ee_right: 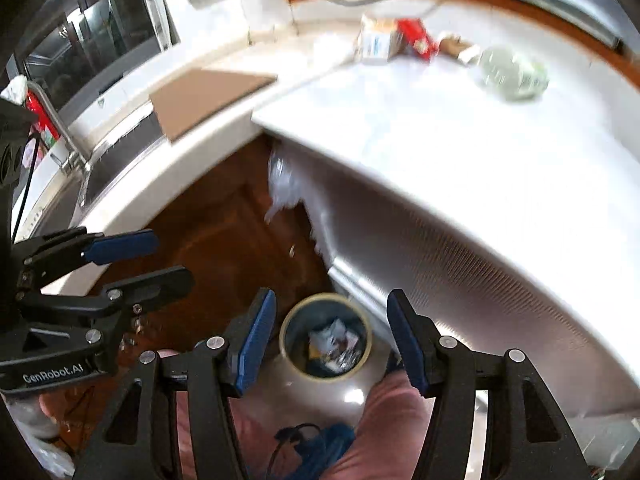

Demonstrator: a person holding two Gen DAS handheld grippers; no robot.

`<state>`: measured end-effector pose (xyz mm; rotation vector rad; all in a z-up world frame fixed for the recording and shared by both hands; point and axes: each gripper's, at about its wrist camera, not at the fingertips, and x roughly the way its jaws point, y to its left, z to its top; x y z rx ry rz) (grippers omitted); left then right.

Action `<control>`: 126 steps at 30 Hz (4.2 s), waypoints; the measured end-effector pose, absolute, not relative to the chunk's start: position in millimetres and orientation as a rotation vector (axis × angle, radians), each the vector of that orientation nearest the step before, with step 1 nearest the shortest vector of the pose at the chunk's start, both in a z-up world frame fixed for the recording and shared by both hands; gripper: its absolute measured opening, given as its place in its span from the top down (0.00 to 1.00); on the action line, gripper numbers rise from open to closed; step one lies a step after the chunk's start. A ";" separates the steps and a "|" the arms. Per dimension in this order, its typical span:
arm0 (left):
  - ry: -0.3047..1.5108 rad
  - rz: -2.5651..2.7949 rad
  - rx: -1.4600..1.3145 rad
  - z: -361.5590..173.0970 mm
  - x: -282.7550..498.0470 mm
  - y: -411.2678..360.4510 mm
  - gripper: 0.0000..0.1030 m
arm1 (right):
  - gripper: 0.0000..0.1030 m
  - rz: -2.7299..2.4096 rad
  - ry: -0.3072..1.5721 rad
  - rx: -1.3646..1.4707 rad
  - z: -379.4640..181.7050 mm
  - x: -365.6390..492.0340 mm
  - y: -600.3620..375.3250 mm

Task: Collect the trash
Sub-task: 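Raise both tools back toward the table of trash, then grasp the yellow box with the left tool while the right tool grasps the green drink bottle, then carry the yellow box and green bottle down over the trash bin with both tools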

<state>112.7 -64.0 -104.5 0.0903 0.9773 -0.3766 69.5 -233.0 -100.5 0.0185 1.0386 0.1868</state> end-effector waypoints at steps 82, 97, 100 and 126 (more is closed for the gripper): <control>0.780 -0.280 0.164 2.2 267.0 -118.5 0.65 | 0.32 0.141 0.868 0.526 1.9 216.8 -371.0; 0.710 -0.177 0.057 -20.6 82.4 -32.9 0.64 | 0.32 0.327 0.788 0.268 26.2 75.6 -245.1; 0.723 -0.146 0.035 -40.4 63.8 -17.9 0.64 | 0.32 0.341 0.801 0.226 9.2 60.1 -227.4; 0.964 -0.092 0.091 -207.8 66.7 -8.9 0.64 | 0.32 0.297 1.109 0.004 -188.9 77.0 -174.3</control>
